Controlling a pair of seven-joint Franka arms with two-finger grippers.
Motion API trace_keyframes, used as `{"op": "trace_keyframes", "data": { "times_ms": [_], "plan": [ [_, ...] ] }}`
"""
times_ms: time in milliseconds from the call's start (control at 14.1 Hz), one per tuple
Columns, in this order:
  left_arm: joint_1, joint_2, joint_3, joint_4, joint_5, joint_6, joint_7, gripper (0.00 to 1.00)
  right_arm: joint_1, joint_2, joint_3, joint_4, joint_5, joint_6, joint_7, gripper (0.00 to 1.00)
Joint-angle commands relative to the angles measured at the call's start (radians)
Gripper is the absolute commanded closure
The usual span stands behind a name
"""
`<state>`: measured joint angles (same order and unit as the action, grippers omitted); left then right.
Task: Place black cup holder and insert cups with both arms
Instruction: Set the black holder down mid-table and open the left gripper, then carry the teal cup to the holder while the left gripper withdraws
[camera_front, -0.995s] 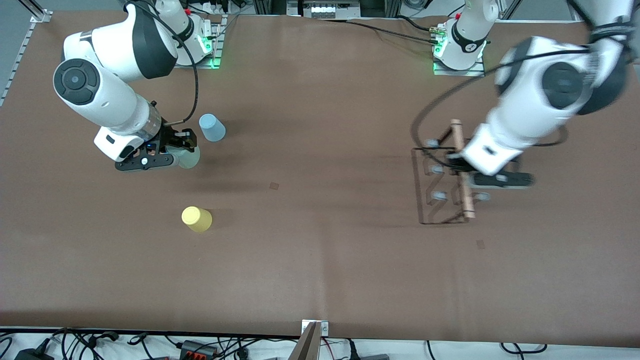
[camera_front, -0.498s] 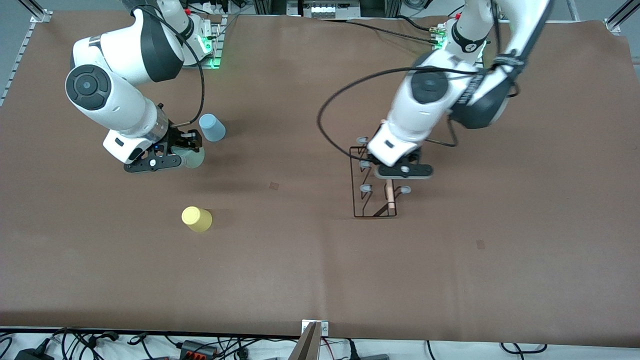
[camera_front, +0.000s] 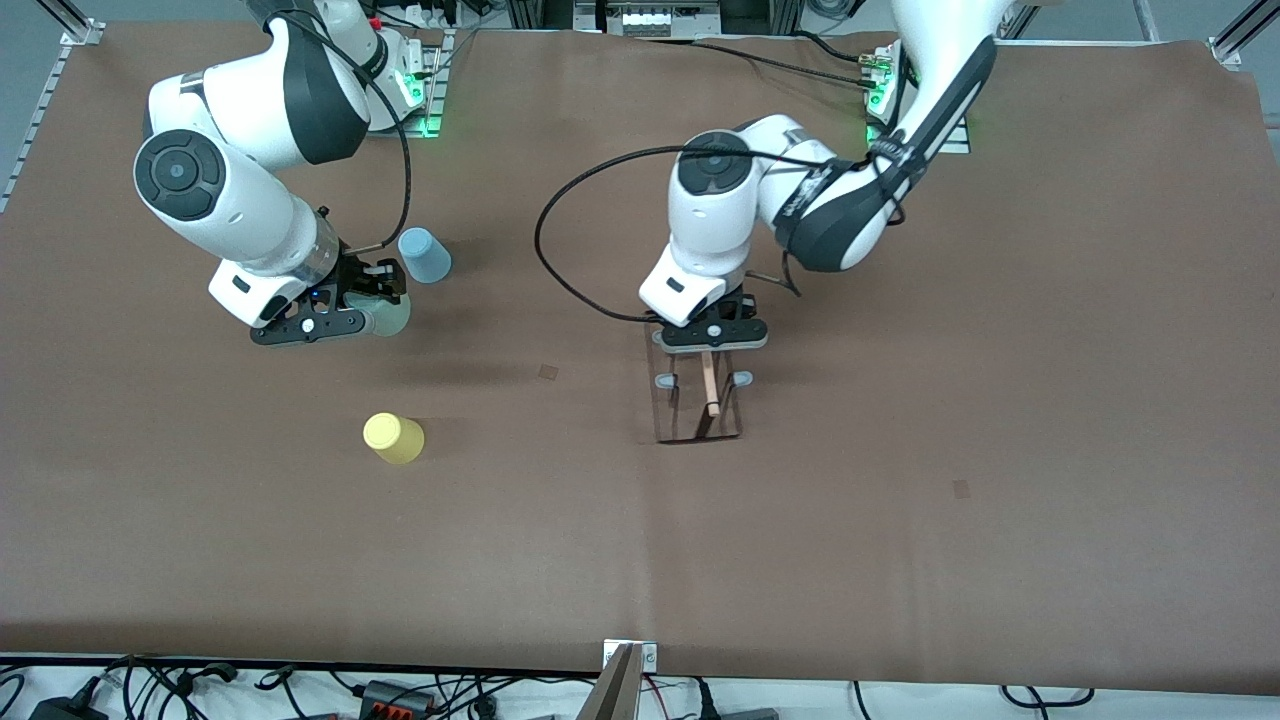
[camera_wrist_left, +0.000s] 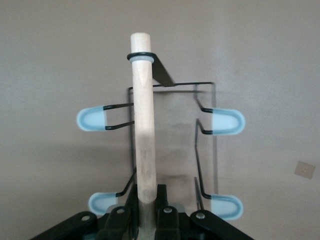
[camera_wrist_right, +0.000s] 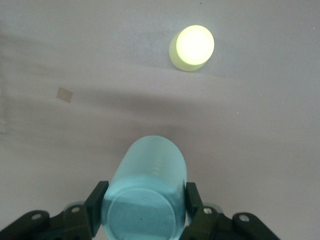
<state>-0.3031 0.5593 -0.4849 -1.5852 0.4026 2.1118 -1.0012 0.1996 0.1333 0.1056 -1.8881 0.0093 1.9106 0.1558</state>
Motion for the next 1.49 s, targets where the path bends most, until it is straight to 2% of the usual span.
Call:
{"op": "trace_keyframes", "data": {
  "times_ms": [0,284,498,640,711,853,924,1137,1422],
  "plan": [
    [-0.024,0.028,0.003,0.056,0.035,-0.021,-0.016,0.99,0.003,0.0,-0.001,0.01,-0.006,-0.009,-0.007,0.93],
    [-0.05,0.054,0.008,0.073,0.038,-0.019,-0.014,0.99,0.004,0.0,-0.001,0.006,-0.006,-0.012,-0.007,0.93],
    [-0.057,0.06,0.006,0.073,0.084,-0.021,-0.016,0.99,0.004,0.0,-0.001,0.006,-0.006,-0.01,-0.004,0.93],
    [-0.057,0.06,0.006,0.073,0.085,-0.021,-0.019,0.94,0.006,0.0,0.0,0.006,-0.006,-0.009,-0.001,0.93],
    [-0.057,0.06,0.006,0.073,0.085,-0.021,-0.016,0.73,0.01,0.002,0.0,0.006,-0.006,-0.009,0.002,0.93],
    [-0.056,0.06,0.008,0.071,0.129,-0.023,-0.016,0.1,0.012,0.0,-0.001,0.006,-0.006,-0.009,0.004,0.93],
    [-0.056,0.057,0.006,0.071,0.165,-0.024,-0.017,0.0,0.012,0.0,-0.001,0.006,-0.006,-0.009,0.005,0.93],
    [-0.042,0.03,0.003,0.071,0.179,-0.087,-0.002,0.0,0.017,0.002,-0.001,0.007,0.001,-0.007,0.025,0.93],
    [0.014,-0.022,-0.012,0.082,0.127,-0.16,0.022,0.0,0.078,0.003,0.0,0.018,0.017,-0.001,0.212,0.93]
  ]
}}
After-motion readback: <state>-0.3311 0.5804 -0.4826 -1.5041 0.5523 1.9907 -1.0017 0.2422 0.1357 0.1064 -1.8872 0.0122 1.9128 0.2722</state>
